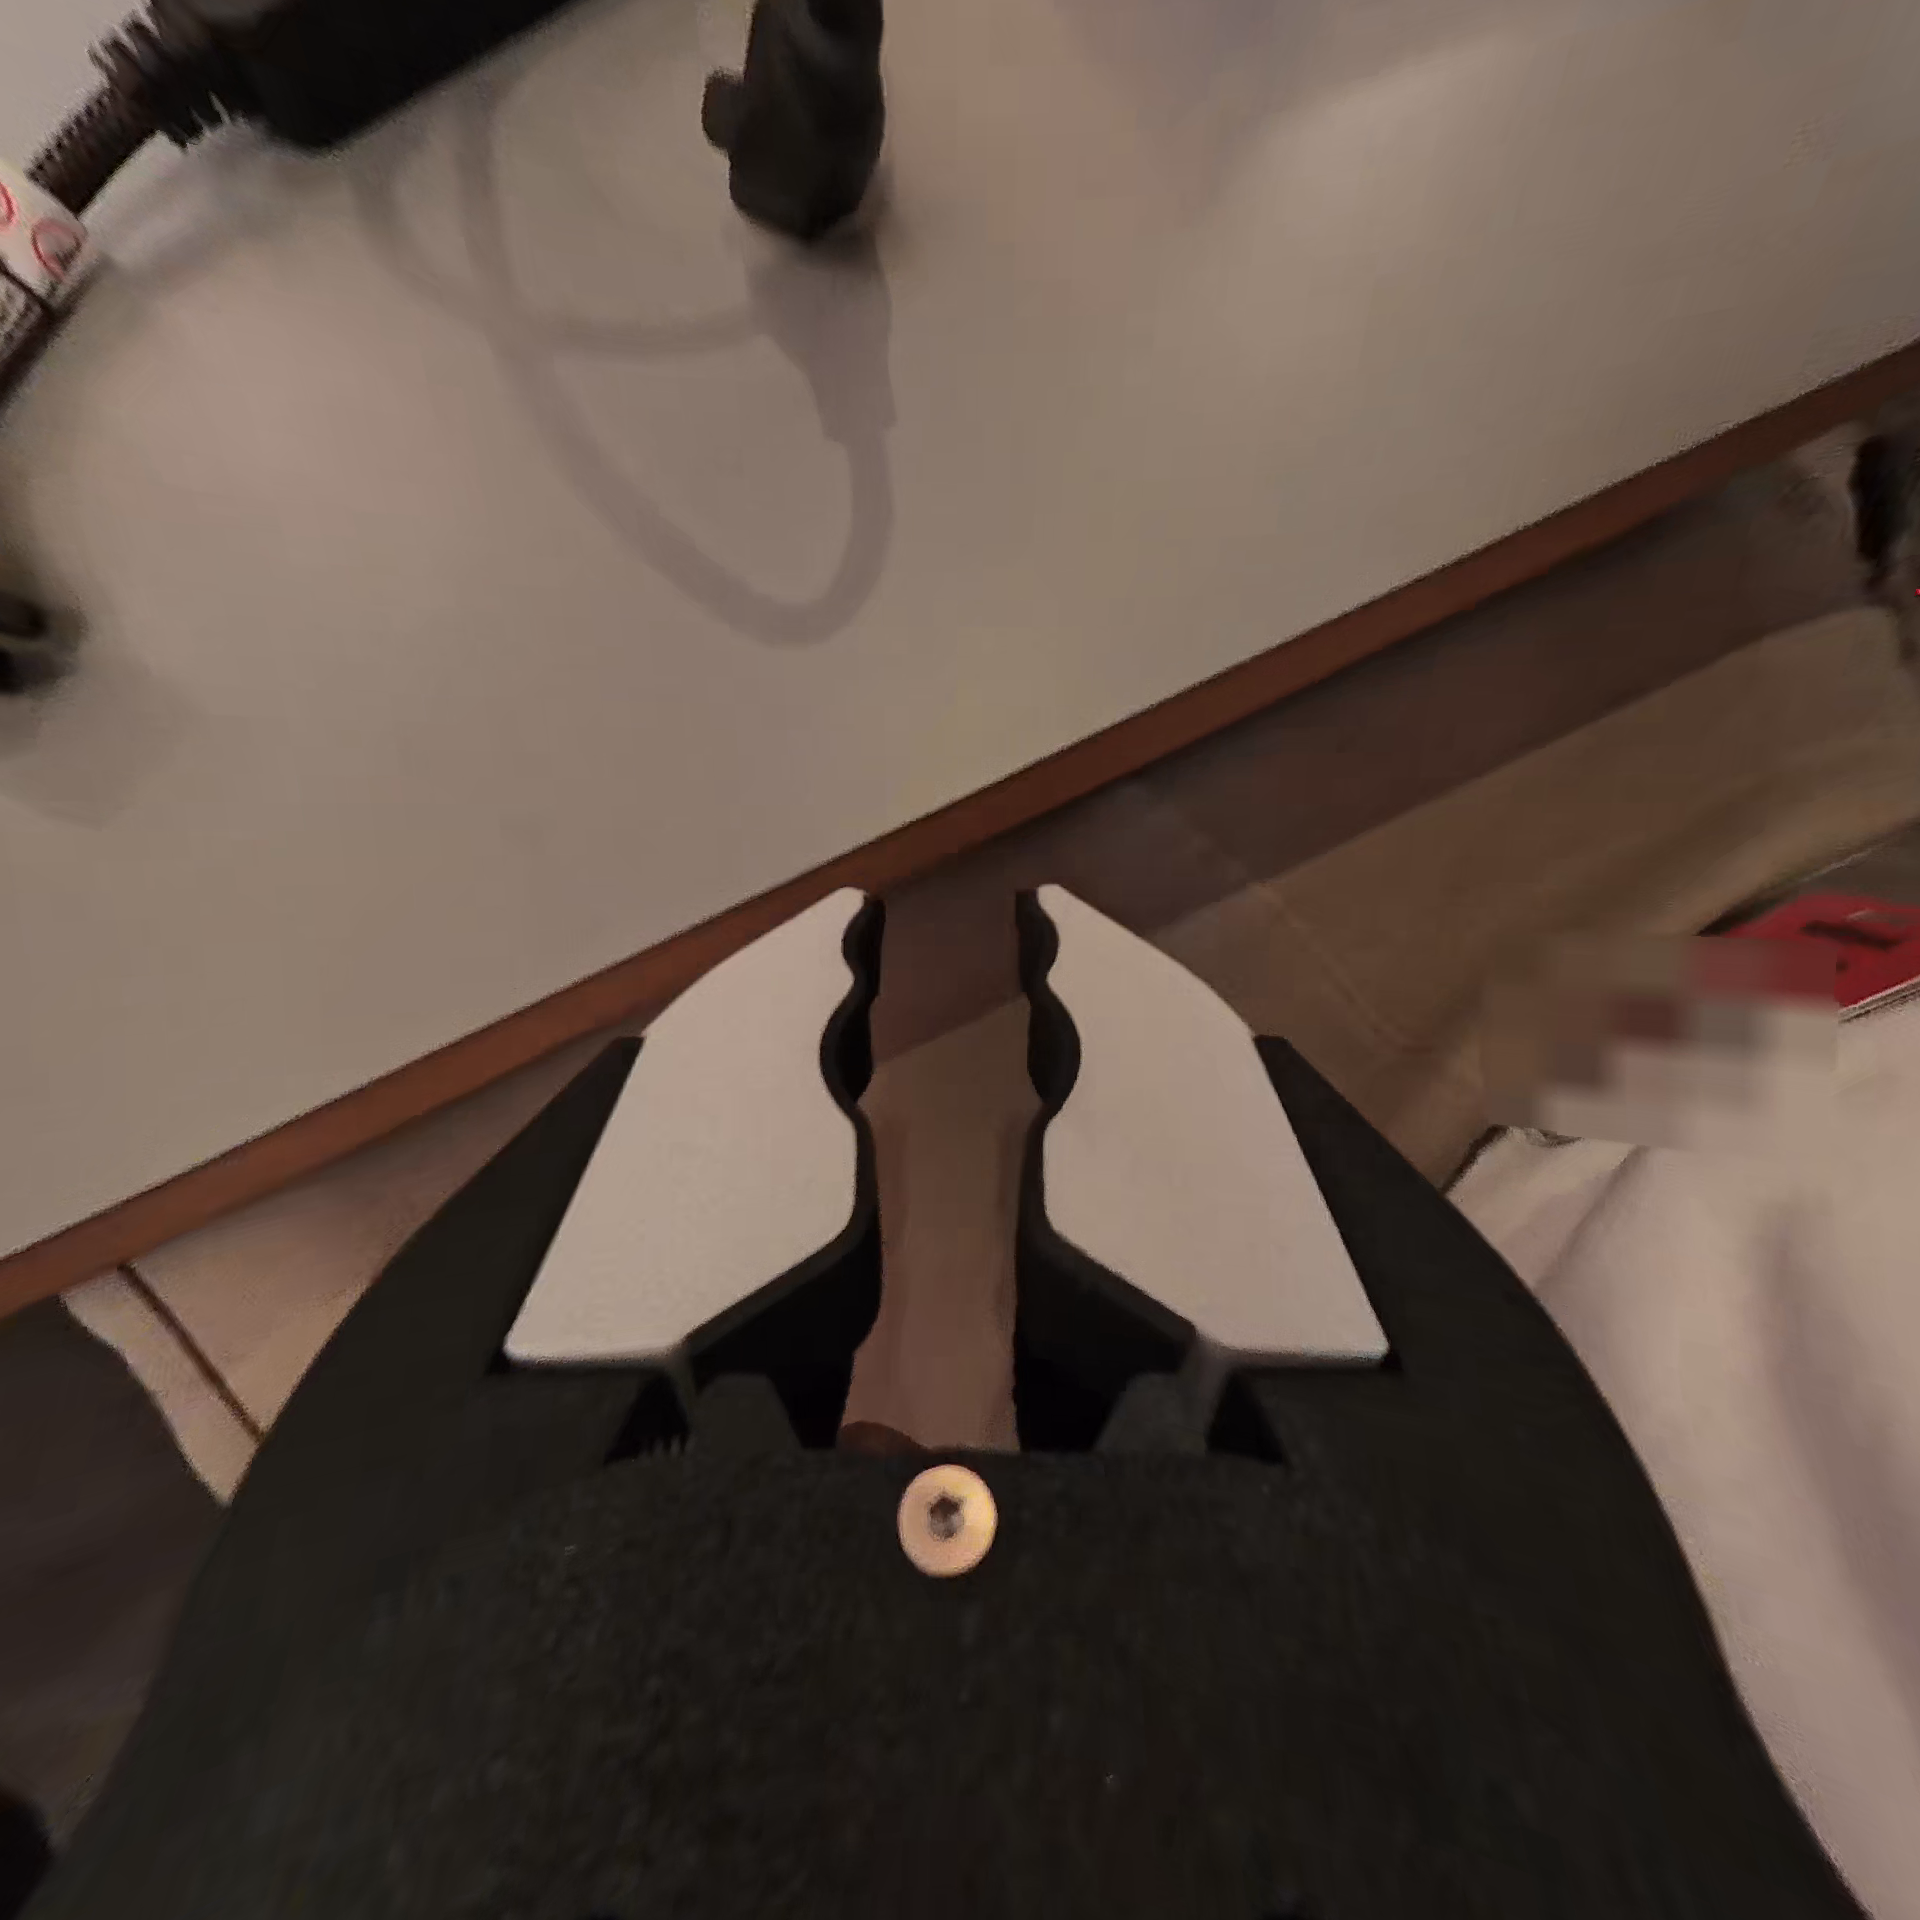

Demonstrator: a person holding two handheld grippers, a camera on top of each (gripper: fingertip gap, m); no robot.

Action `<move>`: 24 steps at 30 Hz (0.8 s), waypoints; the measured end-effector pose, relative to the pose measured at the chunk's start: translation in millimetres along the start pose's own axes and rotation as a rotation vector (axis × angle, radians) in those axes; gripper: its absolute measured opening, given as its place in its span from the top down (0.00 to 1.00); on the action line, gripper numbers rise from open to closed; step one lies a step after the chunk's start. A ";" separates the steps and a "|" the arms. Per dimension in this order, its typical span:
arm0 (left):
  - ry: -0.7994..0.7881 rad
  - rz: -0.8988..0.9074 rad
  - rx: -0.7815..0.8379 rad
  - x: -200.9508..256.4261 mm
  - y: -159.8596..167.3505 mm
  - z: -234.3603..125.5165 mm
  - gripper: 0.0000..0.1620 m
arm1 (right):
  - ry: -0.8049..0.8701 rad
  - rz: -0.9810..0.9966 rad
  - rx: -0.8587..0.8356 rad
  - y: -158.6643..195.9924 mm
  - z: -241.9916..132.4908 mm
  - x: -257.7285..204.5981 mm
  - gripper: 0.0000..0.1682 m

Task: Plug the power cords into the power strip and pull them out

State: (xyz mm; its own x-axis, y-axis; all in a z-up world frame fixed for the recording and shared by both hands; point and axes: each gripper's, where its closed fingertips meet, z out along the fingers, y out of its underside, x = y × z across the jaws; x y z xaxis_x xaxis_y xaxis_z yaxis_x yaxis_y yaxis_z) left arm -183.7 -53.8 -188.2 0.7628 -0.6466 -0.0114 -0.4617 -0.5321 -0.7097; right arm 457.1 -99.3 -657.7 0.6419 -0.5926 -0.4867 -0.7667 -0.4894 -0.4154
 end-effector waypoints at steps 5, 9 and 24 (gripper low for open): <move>0.078 -0.012 0.168 -7.9 -24.8 -5.9 0.85 | -0.143 -0.053 0.415 -186.7 -152.7 -53.7 0.85; 0.117 -0.052 0.291 -25.0 -38.2 -18.4 0.85 | -0.184 -0.272 0.675 -303.2 -303.1 -144.9 0.85; 0.221 -0.194 0.349 -95.8 -70.6 -6.9 0.80 | -0.265 -1.175 0.521 -256.1 -464.0 -612.9 0.85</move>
State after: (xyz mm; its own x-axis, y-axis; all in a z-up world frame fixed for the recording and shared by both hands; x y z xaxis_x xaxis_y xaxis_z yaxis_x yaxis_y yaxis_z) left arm -227.3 41.9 -132.1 0.6874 -0.6747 0.2689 -0.1110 -0.4634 -0.8792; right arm 256.3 92.4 103.6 0.9483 0.1873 0.2561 0.3020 -0.2857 -0.9095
